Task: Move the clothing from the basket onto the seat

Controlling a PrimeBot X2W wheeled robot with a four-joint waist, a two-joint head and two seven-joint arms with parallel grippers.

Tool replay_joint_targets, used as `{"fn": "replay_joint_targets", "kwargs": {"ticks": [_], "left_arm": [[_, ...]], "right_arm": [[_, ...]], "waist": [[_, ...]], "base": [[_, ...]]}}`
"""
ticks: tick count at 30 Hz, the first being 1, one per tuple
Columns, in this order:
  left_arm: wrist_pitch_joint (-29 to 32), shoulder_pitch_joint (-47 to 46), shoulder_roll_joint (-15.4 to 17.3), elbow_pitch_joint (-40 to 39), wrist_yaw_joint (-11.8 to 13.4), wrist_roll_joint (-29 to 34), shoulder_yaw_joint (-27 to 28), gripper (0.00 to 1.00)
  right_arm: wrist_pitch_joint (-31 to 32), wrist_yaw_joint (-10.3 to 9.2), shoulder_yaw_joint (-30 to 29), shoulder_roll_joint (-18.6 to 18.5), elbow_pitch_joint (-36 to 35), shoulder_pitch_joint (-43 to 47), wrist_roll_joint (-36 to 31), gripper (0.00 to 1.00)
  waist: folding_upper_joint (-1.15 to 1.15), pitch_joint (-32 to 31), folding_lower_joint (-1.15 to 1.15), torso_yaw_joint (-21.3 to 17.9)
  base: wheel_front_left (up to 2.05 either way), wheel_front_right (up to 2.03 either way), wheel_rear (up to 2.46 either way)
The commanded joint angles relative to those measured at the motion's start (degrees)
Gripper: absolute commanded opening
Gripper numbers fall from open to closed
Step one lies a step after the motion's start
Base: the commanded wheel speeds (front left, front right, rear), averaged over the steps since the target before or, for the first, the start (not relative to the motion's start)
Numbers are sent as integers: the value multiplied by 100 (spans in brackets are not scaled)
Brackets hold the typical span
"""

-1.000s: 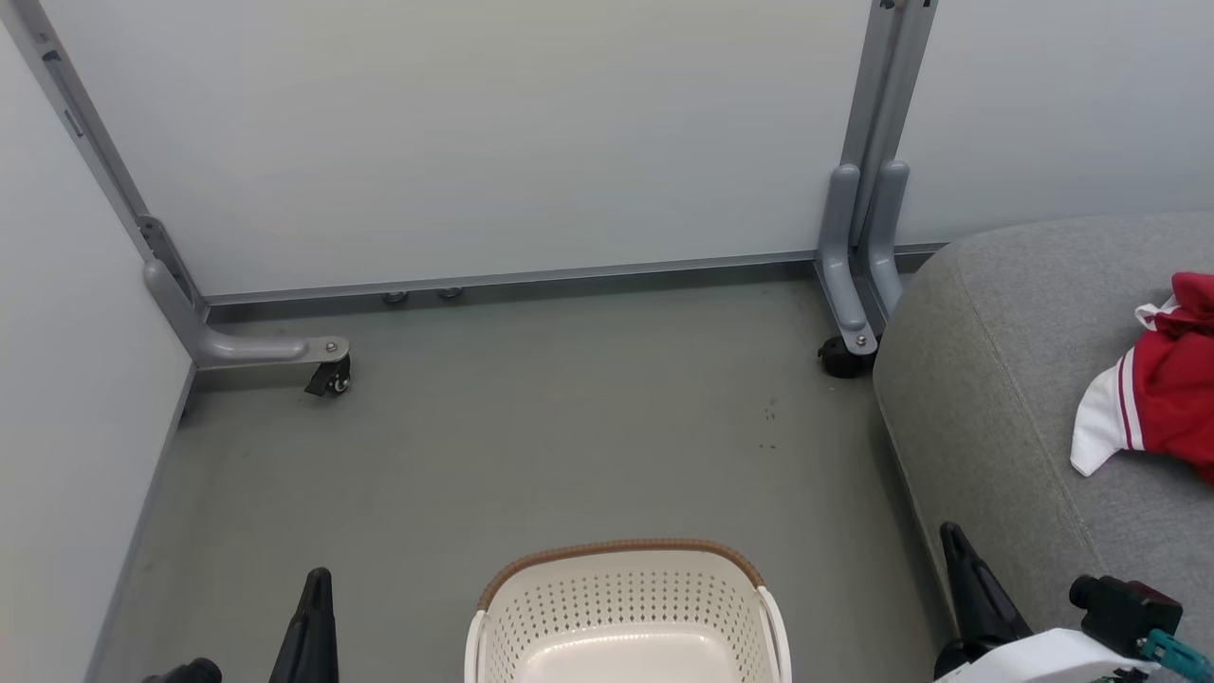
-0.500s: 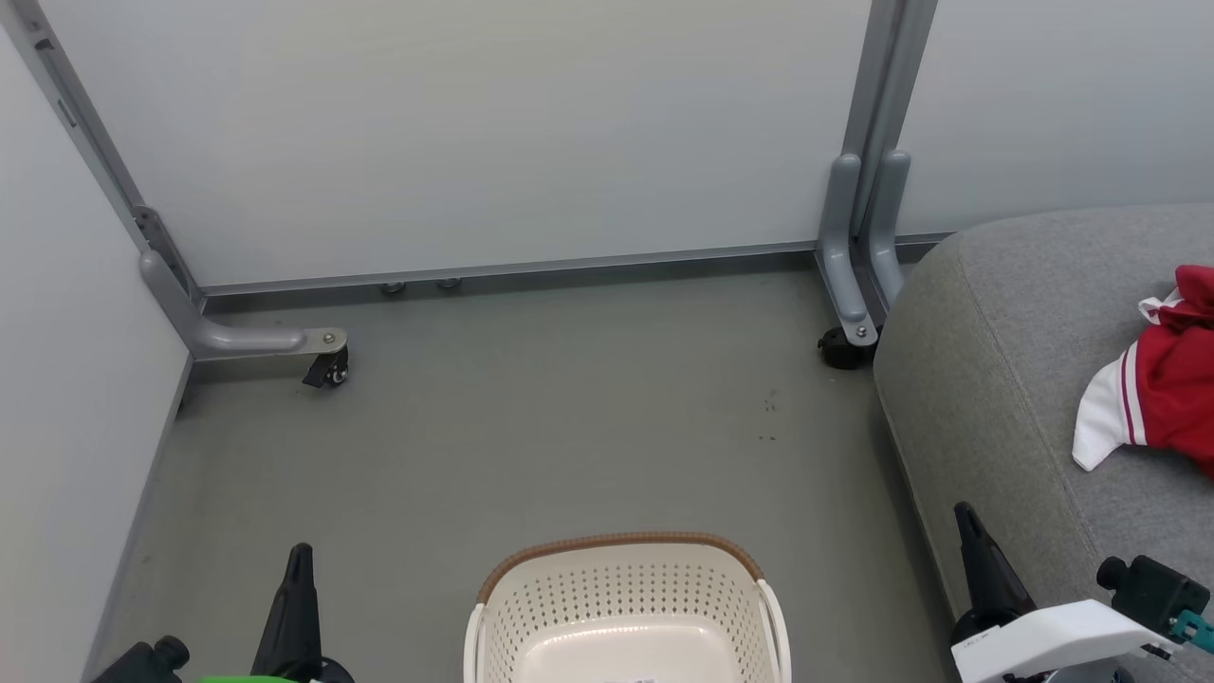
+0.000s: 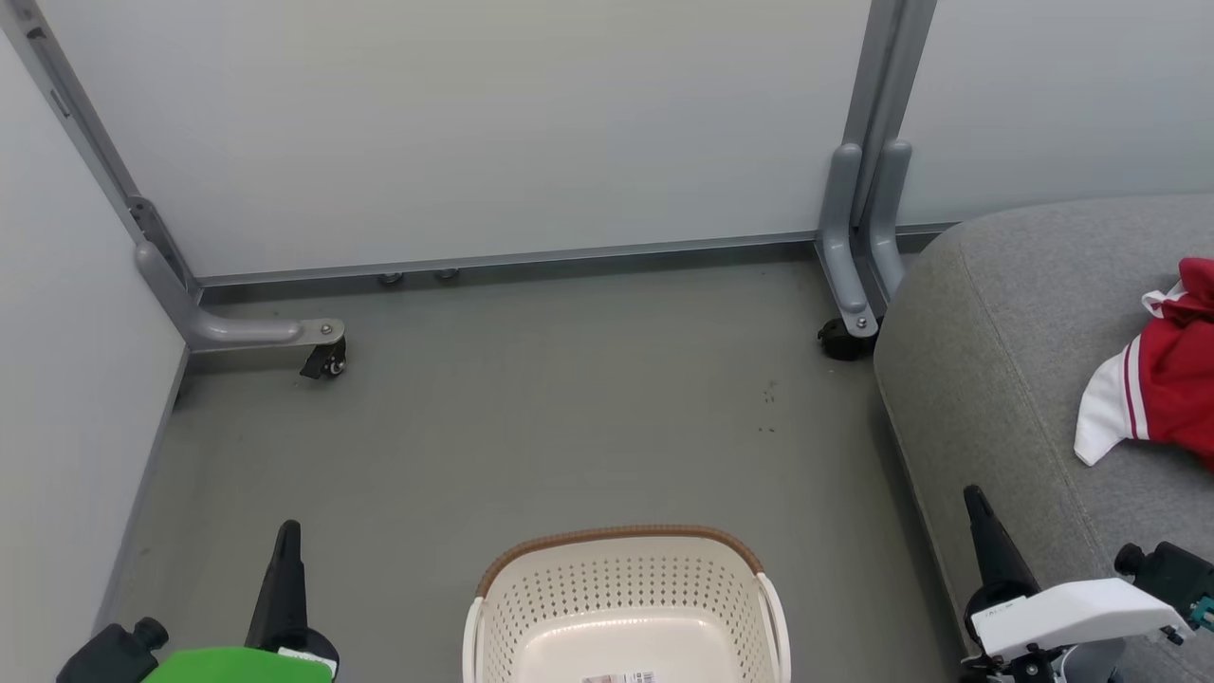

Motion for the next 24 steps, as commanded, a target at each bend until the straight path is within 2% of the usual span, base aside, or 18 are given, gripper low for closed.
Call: {"fn": "replay_joint_targets", "kwargs": {"ticks": [1, 24], "left_arm": [[41, -192, 58, -24, 2, -190, 43, 0], [396, -578, 61, 190, 2, -1544, 223, 0]], "right_arm": [[45, -2, -39, -41, -28, -140, 185, 0], [400, -4, -228, -47, 119, -417, 1563, 0]], "waist": [[0, 9, 0, 0], [0, 141, 0, -7]], "base": [[0, 0, 0], [0, 0, 0]]}}
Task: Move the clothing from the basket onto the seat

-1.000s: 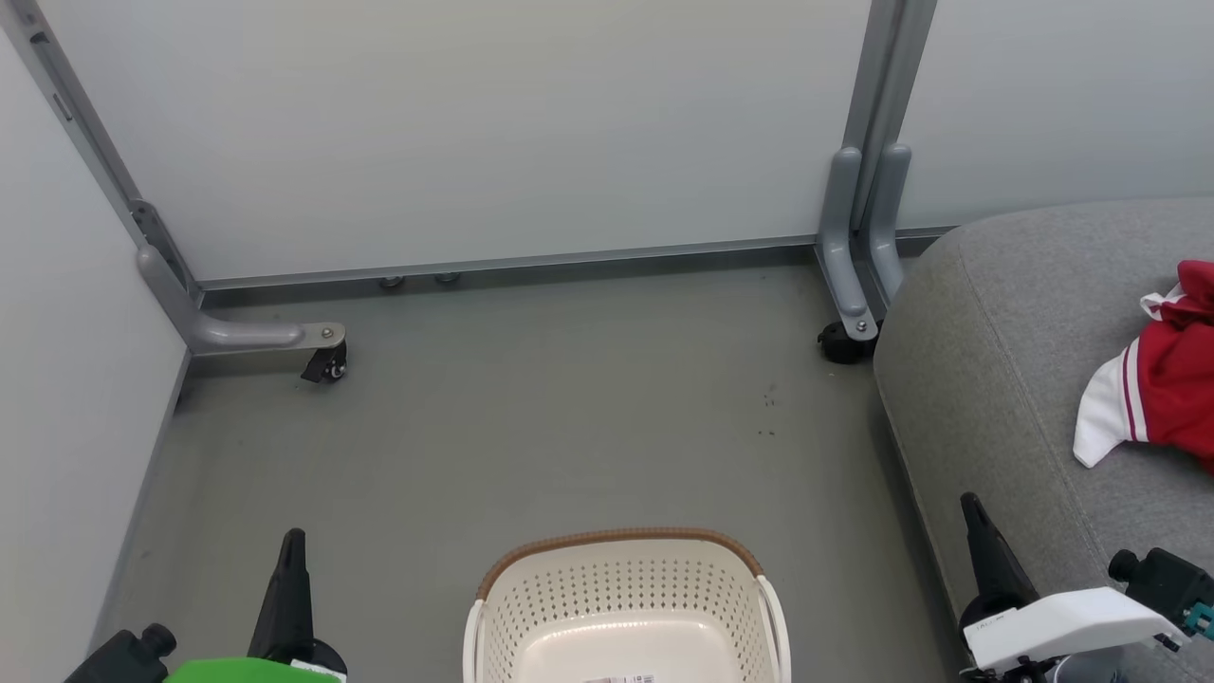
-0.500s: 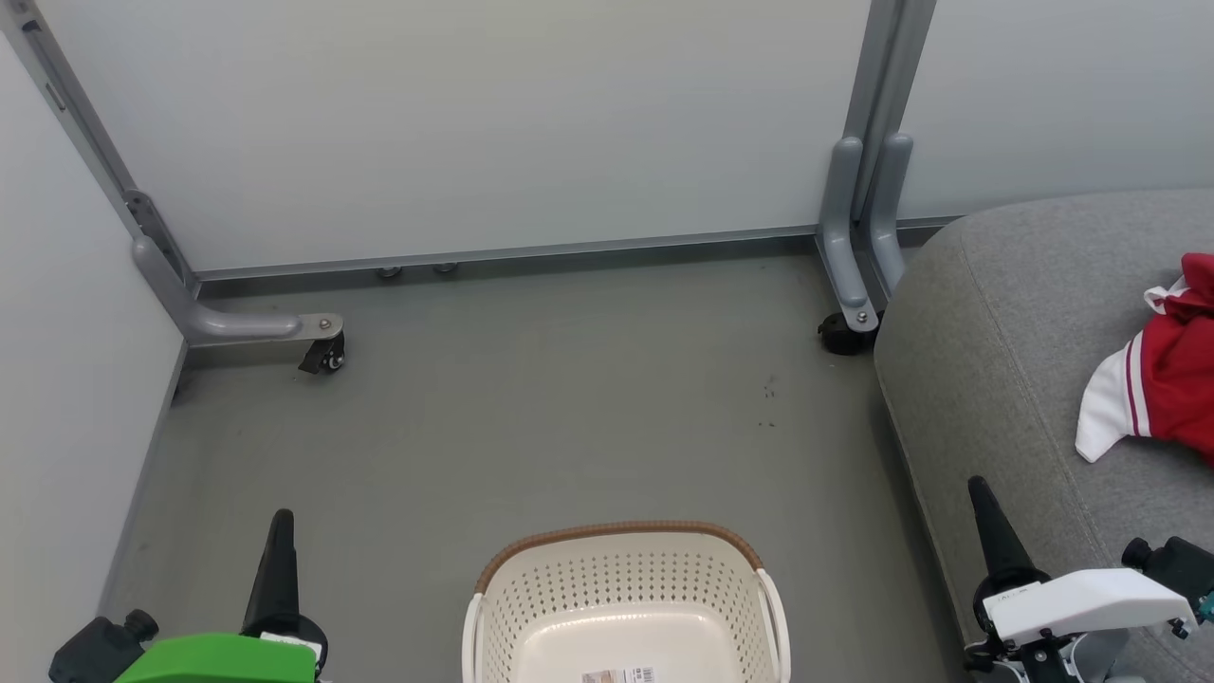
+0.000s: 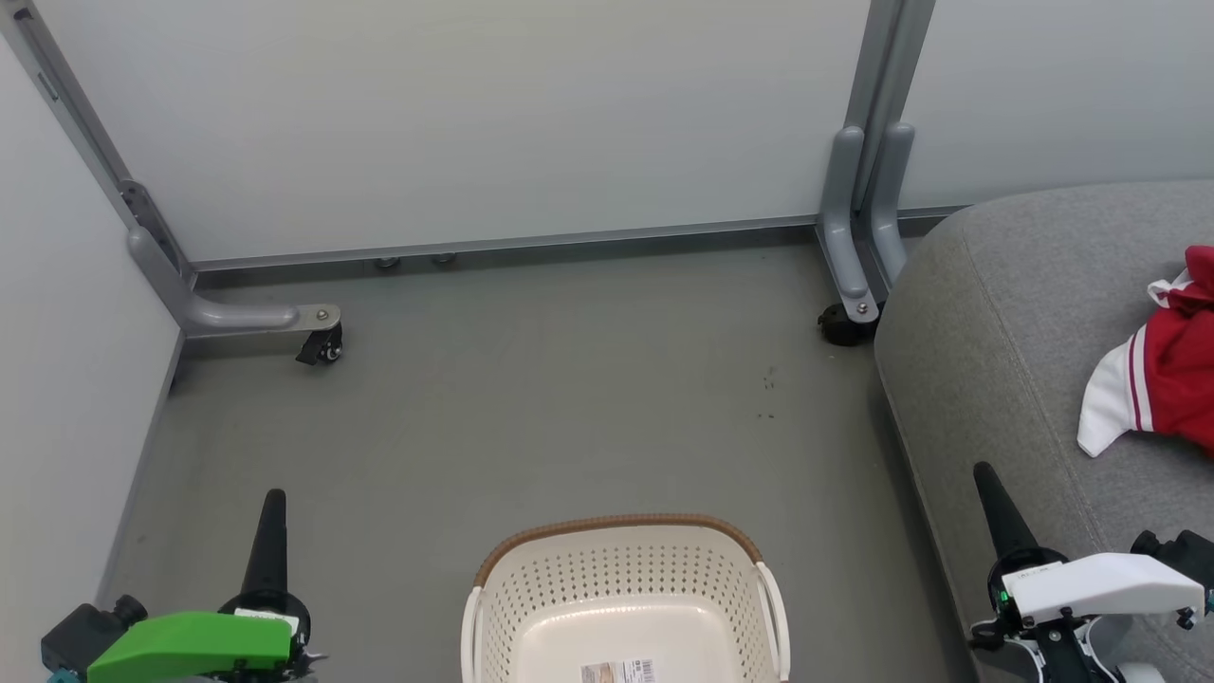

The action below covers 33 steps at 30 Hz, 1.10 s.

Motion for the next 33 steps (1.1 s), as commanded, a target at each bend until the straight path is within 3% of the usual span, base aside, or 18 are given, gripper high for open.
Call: {"fn": "replay_joint_targets", "kwargs": {"ticks": [1, 33], "left_arm": [[40, -174, 49, -15, 2, -169, 43, 0], [457, -592, 16, 231, 3, -1605, 273, 0]], "right_arm": [[47, -4, -39, -40, -8, -133, 159, 0], [458, -6, -278, -15, 157, -429, 1637, 0]], "waist": [[0, 10, 0, -1], [0, 193, 0, -10]], "base": [[0, 0, 0], [0, 0, 0]]}}
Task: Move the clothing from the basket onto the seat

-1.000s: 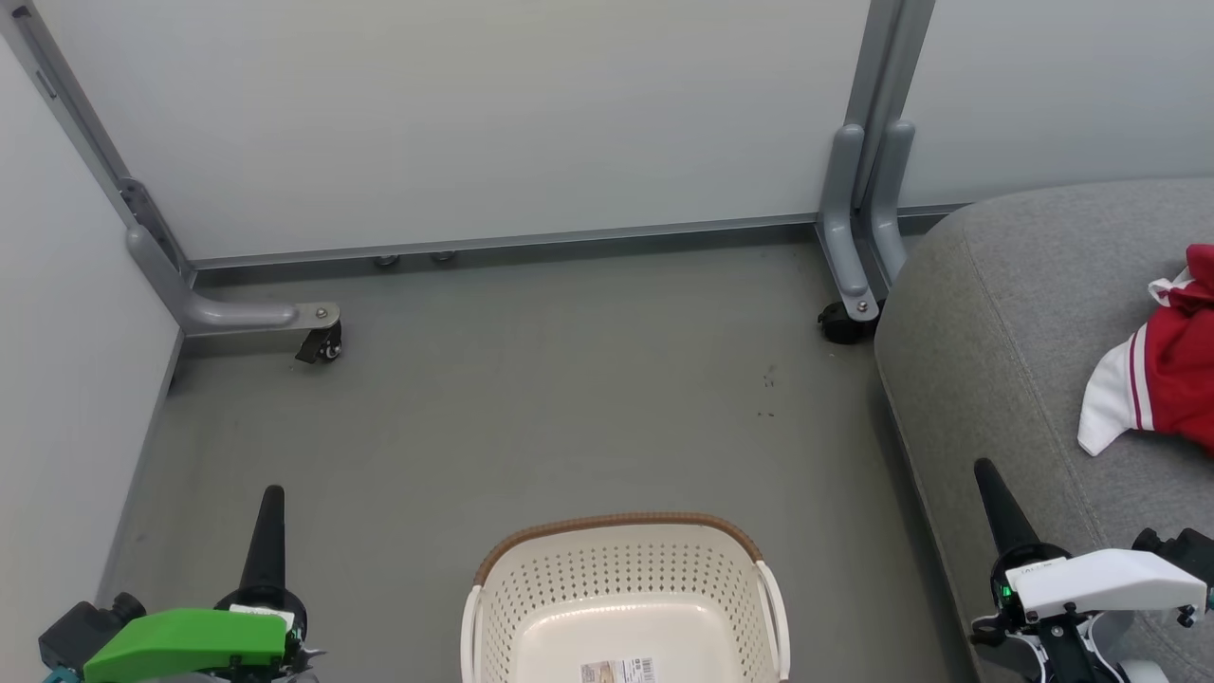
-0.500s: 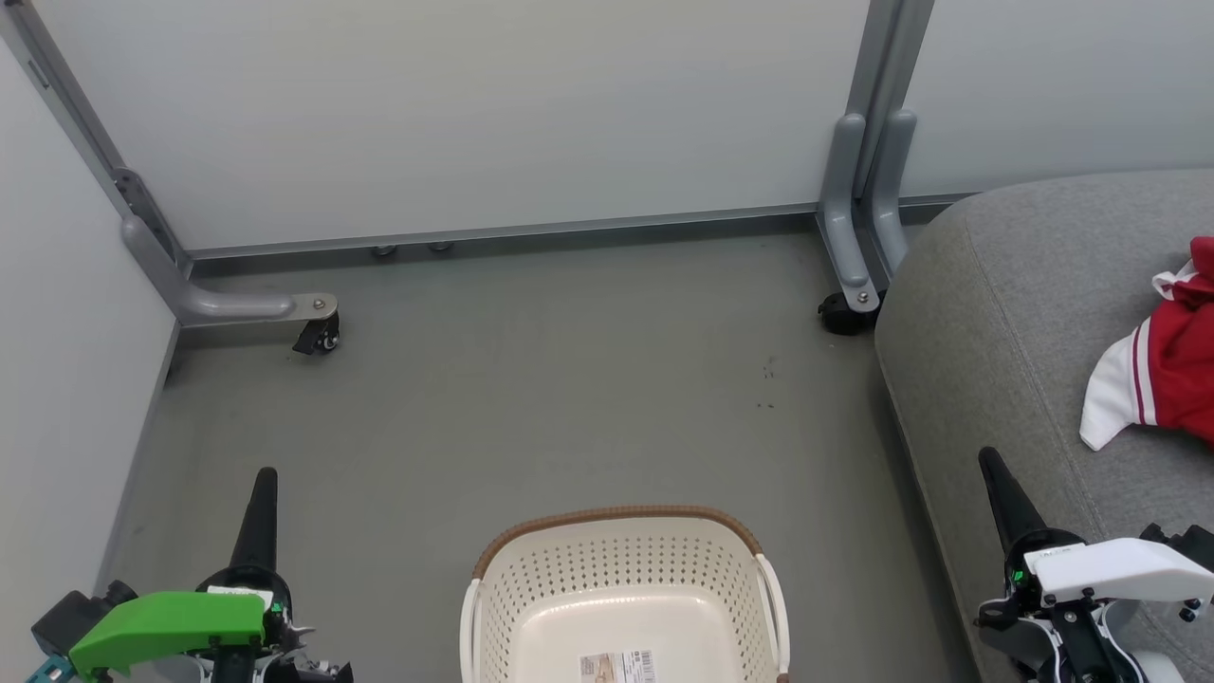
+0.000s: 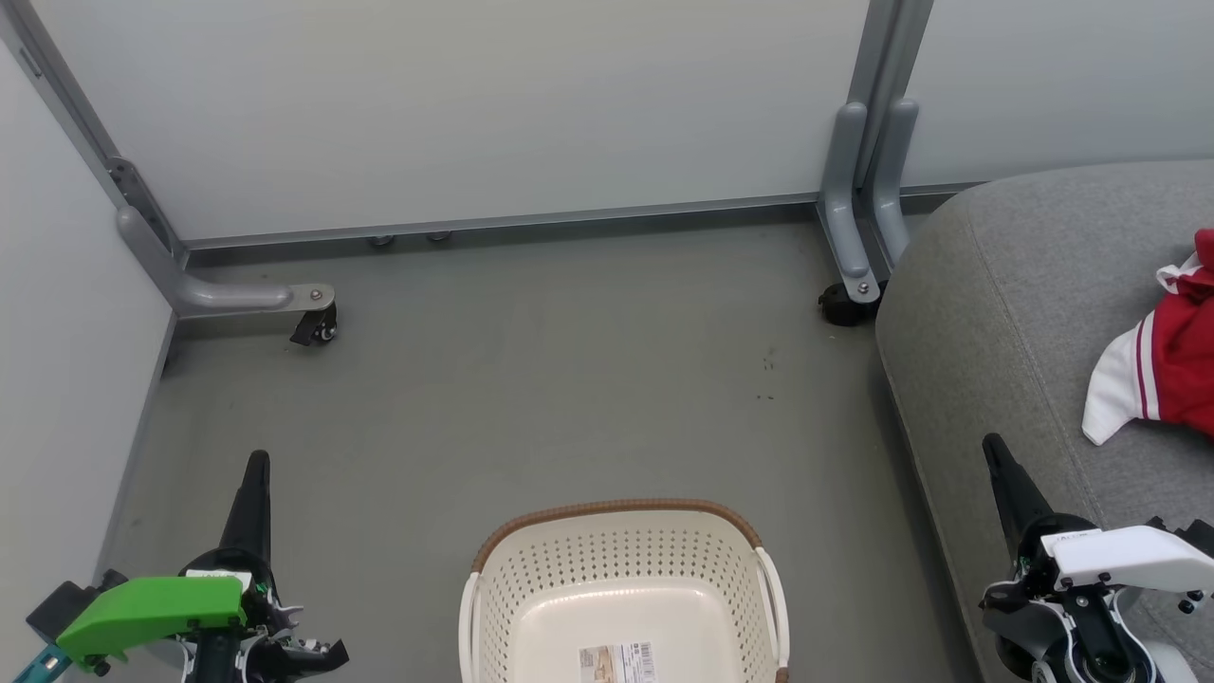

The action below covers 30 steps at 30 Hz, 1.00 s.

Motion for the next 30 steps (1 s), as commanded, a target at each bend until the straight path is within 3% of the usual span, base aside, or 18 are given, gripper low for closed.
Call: {"fn": "replay_joint_targets", "kwargs": {"ticks": [1, 14, 30], "left_arm": [[41, -128, 20, 9, 3, -106, 29, 0], [183, -272, 3, 95, 3, -593, 120, 0], [217, -268, -31, 94, 3, -520, 155, 0]], "right_arm": [[39, -5, -34, -17, 11, -98, 125, 0], [186, -6, -120, -2, 69, -193, 617, 0], [206, -6, -153, 25, 69, -186, 549, 0]], "waist": [[0, 9, 0, 0], [0, 83, 0, -4], [0, 83, 0, -4]], "base": [[0, 0, 0], [0, 0, 0], [0, 0, 0]]}}
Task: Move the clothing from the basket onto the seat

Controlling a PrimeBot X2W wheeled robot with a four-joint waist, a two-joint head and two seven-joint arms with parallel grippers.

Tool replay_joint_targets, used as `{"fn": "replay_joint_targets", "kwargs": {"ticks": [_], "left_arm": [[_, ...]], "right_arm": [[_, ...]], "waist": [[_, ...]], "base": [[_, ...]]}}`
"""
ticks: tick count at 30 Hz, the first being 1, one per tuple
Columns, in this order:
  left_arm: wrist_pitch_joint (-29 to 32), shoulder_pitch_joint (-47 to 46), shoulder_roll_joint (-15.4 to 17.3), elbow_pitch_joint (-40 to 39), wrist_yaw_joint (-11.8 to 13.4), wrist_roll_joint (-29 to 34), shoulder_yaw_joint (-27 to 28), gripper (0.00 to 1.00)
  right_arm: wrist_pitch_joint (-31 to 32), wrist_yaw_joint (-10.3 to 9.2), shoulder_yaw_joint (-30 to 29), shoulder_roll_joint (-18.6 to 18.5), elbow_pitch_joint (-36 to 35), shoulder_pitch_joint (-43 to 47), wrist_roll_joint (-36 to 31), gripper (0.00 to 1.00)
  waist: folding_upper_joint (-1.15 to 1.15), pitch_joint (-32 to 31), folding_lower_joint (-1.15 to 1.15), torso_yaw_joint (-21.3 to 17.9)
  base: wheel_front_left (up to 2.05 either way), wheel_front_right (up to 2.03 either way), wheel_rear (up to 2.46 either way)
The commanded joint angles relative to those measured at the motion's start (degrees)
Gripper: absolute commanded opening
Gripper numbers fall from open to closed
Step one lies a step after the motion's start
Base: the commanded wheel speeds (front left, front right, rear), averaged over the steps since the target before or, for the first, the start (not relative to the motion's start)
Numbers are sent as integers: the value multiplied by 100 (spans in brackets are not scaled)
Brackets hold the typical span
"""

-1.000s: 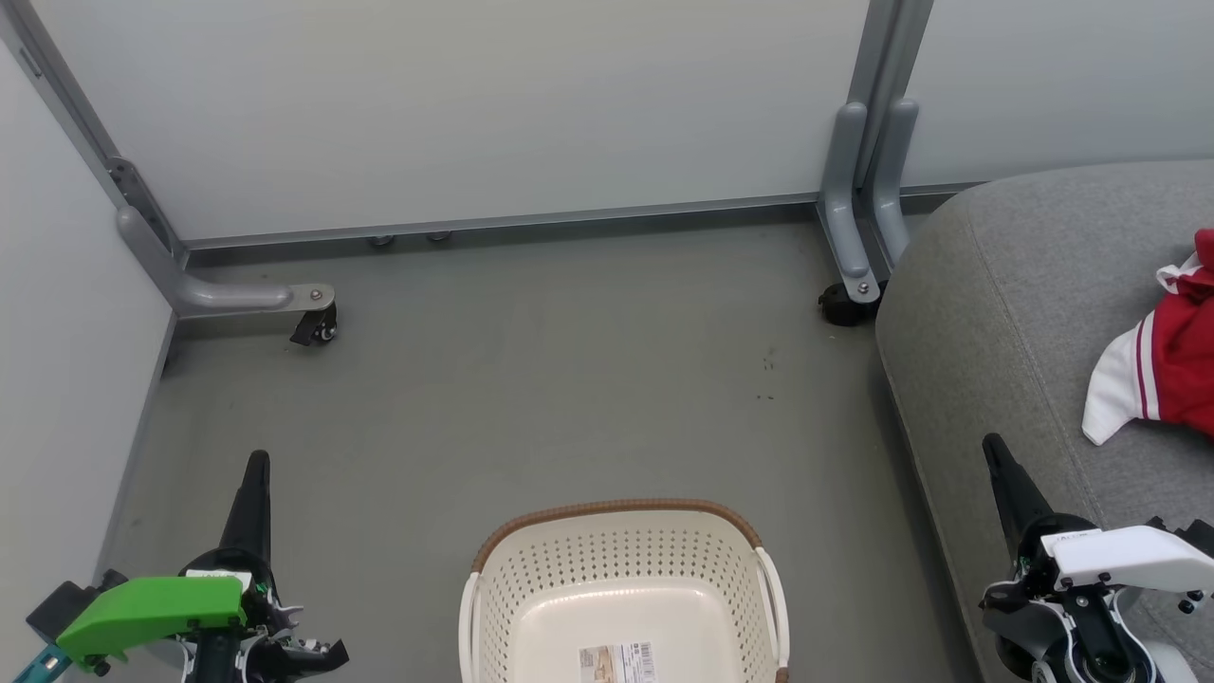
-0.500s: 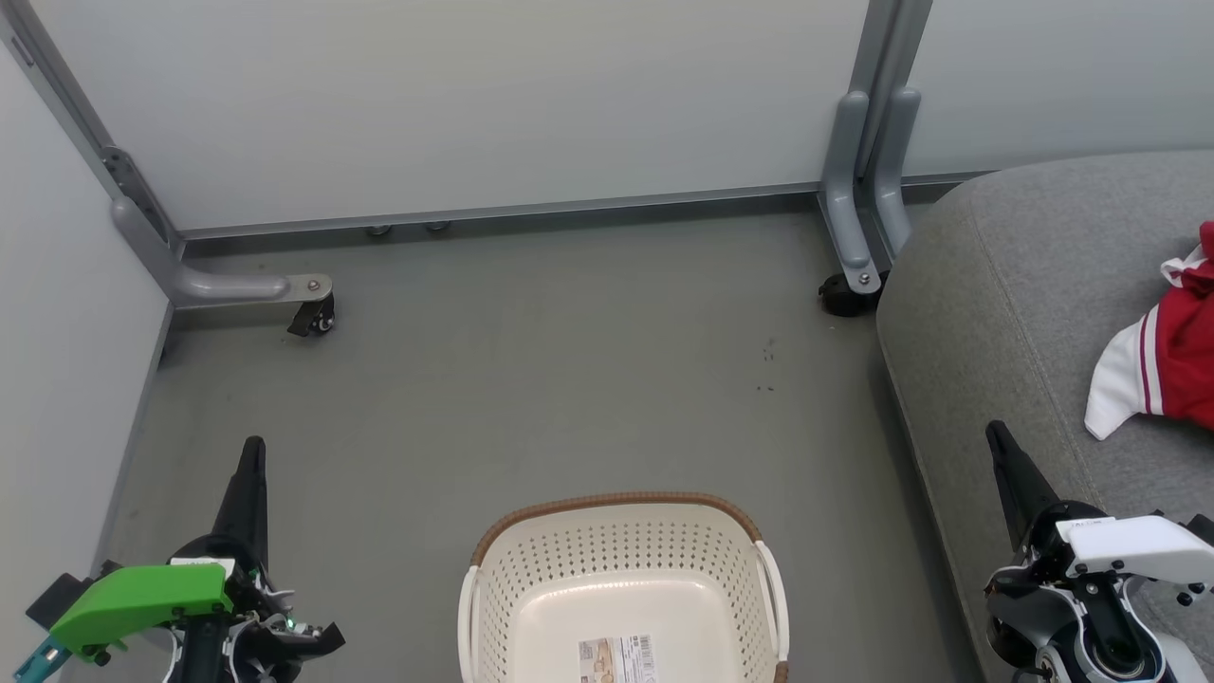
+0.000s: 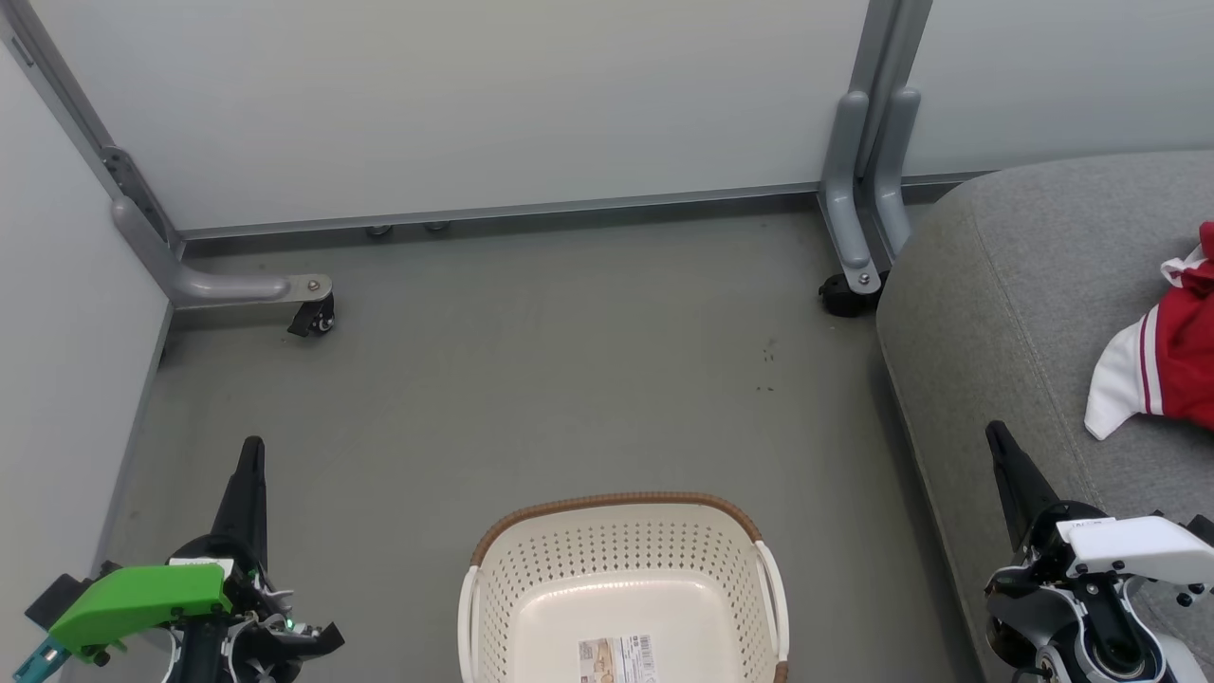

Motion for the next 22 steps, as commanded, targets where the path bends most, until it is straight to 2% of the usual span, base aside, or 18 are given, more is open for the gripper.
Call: {"fn": "replay_joint_targets", "kwargs": {"ticks": [1, 22], "left_arm": [[21, -92, -5, 10, 3, 20, 24, 0], [49, -96, -37, 12, 3, 60, 63, 0]], "right_arm": [[12, -6, -19, -4, 11, -45, -14, 0], [46, -6, -58, 22, 14, -51, -53, 0]], "waist": [[0, 0, 0, 0], [0, 0, 0, 0]], "base": [[0, 0, 0], [0, 0, 0]]}}
